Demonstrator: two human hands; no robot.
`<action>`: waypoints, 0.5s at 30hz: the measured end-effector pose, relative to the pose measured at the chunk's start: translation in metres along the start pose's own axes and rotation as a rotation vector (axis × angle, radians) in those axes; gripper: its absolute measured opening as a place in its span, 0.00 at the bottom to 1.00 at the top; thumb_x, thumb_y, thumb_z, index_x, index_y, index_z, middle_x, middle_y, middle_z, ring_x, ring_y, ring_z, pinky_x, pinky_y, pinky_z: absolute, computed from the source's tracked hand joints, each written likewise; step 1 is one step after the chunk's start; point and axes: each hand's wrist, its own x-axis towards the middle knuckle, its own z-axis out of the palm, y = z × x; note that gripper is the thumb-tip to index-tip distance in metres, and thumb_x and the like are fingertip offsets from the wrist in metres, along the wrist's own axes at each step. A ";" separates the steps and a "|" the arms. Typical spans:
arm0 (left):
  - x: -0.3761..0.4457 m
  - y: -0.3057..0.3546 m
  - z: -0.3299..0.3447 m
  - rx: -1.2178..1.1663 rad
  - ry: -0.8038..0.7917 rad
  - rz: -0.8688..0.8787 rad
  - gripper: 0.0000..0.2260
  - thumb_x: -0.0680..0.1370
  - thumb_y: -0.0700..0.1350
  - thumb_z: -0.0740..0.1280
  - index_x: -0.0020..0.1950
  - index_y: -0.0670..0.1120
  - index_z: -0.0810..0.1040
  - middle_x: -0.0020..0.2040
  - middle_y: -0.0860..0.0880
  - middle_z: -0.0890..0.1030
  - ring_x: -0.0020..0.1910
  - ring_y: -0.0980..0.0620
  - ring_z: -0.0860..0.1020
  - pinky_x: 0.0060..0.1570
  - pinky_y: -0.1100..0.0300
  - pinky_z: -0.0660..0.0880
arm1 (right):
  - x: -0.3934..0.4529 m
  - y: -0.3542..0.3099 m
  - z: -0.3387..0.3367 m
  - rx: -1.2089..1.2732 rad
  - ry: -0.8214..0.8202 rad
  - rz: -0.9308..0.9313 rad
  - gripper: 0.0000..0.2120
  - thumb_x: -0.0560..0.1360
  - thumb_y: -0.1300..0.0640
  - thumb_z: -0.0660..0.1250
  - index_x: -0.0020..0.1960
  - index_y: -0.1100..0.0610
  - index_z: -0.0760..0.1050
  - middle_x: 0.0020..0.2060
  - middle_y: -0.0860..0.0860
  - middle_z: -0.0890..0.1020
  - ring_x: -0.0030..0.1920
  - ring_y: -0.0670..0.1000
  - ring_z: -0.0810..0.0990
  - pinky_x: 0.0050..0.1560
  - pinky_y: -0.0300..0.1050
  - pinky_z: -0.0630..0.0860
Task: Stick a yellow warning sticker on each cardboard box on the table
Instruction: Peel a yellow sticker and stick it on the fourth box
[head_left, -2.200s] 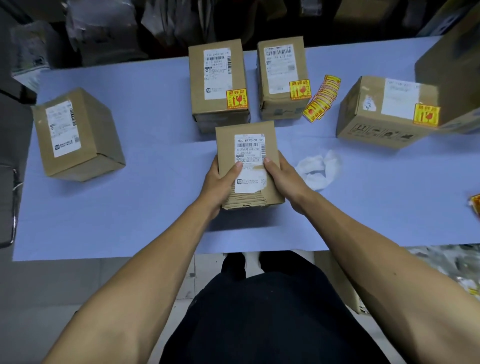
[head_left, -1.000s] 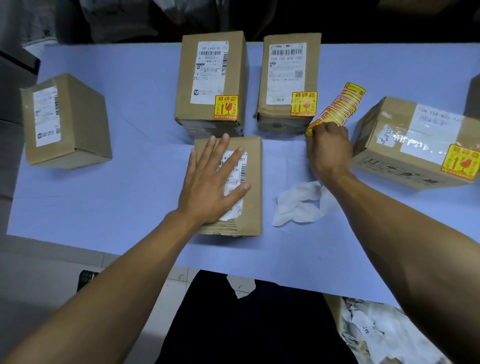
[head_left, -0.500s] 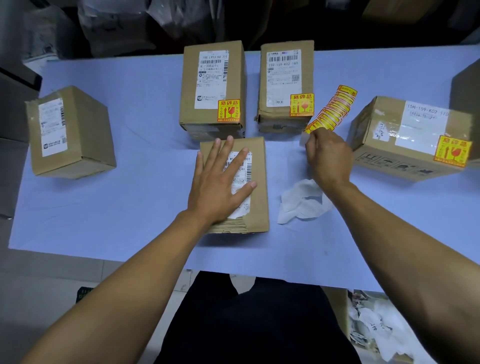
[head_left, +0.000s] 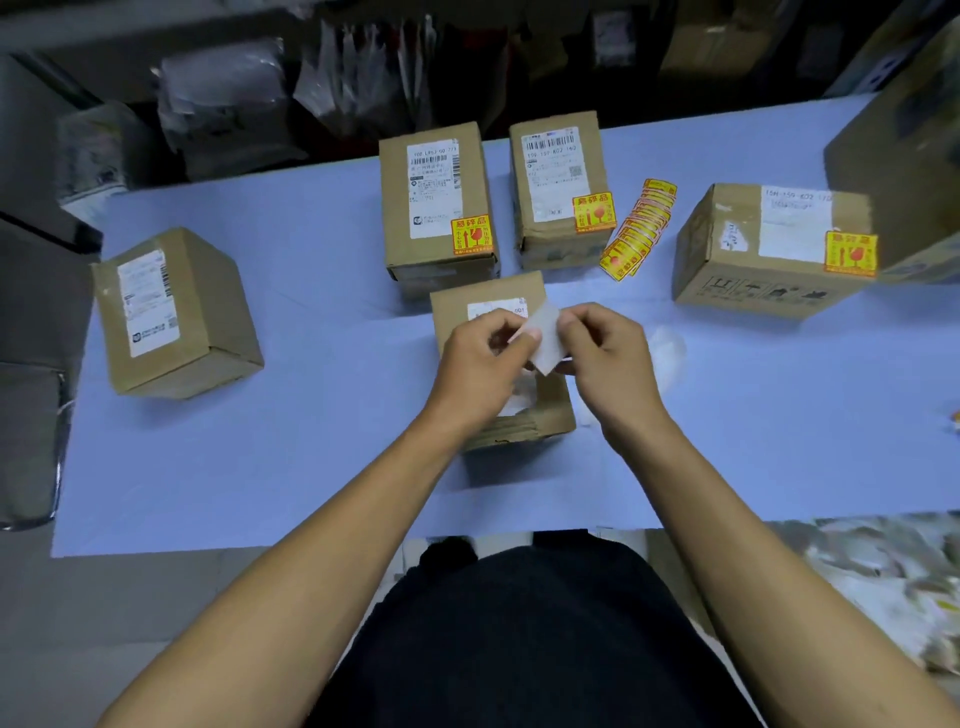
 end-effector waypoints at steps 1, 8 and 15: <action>-0.004 0.002 -0.003 -0.080 -0.012 -0.056 0.06 0.80 0.38 0.67 0.45 0.39 0.80 0.36 0.48 0.80 0.33 0.54 0.77 0.40 0.61 0.77 | -0.004 -0.002 0.002 0.000 -0.008 0.001 0.09 0.80 0.60 0.61 0.49 0.56 0.81 0.41 0.50 0.84 0.42 0.53 0.81 0.51 0.61 0.80; -0.009 0.007 -0.064 -0.560 -0.157 -0.442 0.01 0.79 0.37 0.68 0.48 0.41 0.79 0.33 0.49 0.78 0.28 0.56 0.74 0.32 0.61 0.79 | -0.021 -0.023 0.005 -0.269 -0.225 -0.346 0.27 0.71 0.74 0.58 0.62 0.53 0.79 0.63 0.48 0.77 0.54 0.42 0.79 0.52 0.33 0.73; -0.020 -0.003 -0.073 -0.412 -0.177 -0.425 0.07 0.81 0.43 0.66 0.56 0.44 0.81 0.38 0.48 0.84 0.36 0.53 0.80 0.39 0.58 0.81 | -0.027 -0.022 0.027 -0.176 -0.193 -0.219 0.03 0.75 0.63 0.71 0.45 0.55 0.81 0.41 0.49 0.83 0.44 0.46 0.81 0.50 0.46 0.78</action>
